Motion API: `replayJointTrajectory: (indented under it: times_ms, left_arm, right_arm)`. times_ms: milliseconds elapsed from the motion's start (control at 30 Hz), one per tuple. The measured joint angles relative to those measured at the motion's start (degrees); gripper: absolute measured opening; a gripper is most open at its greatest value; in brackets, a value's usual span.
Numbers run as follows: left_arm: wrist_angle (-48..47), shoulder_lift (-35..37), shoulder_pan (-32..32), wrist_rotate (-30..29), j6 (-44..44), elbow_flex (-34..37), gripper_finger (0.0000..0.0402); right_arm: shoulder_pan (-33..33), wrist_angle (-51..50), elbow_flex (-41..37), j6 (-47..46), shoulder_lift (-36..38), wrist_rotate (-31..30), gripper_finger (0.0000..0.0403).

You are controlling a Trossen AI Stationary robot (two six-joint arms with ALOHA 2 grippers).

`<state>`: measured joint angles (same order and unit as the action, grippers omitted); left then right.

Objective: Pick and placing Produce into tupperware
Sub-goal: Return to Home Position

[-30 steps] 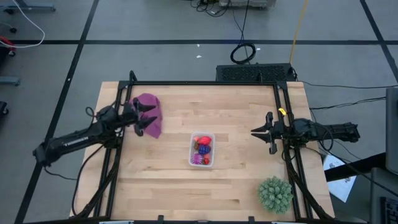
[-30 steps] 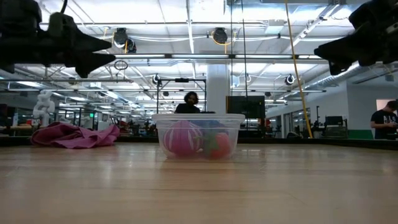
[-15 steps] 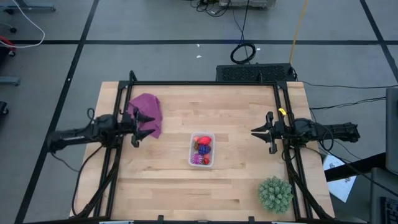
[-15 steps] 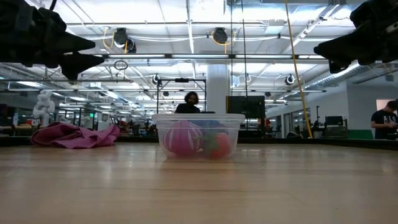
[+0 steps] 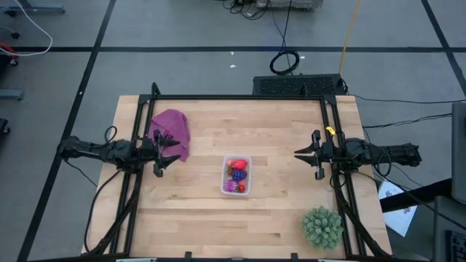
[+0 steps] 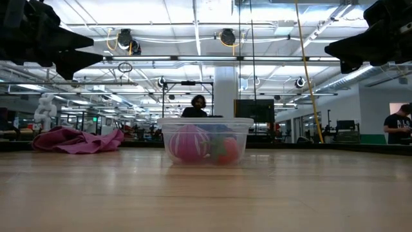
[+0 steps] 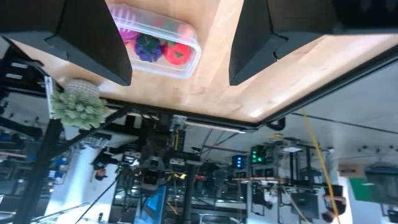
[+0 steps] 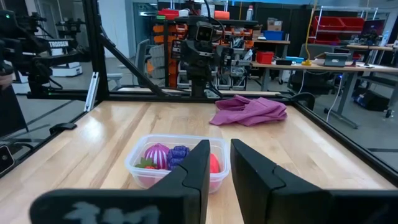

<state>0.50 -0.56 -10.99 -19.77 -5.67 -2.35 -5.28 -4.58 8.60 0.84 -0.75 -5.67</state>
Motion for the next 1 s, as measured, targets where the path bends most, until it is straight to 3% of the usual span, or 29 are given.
replayJointTrajectory:
  times_ms: [233,467,1000]
  left_arm:
    - [1.4,0.0,-1.6,-0.1,-0.6,0.0,0.0273]
    - [1.0,-0.3,-1.5,1.7,-2.3,0.0,0.0273]
    - [1.0,-0.3,-1.5,1.7,-2.4,0.0,0.0273]
  right_arm:
    - [0.0,0.0,0.0,2.3,0.0,0.0,0.0057]
    - [0.0,-0.1,0.0,-3.2,0.0,0.0,0.0057]
    - [0.0,-0.1,0.0,-3.2,0.0,0.0,0.0057]
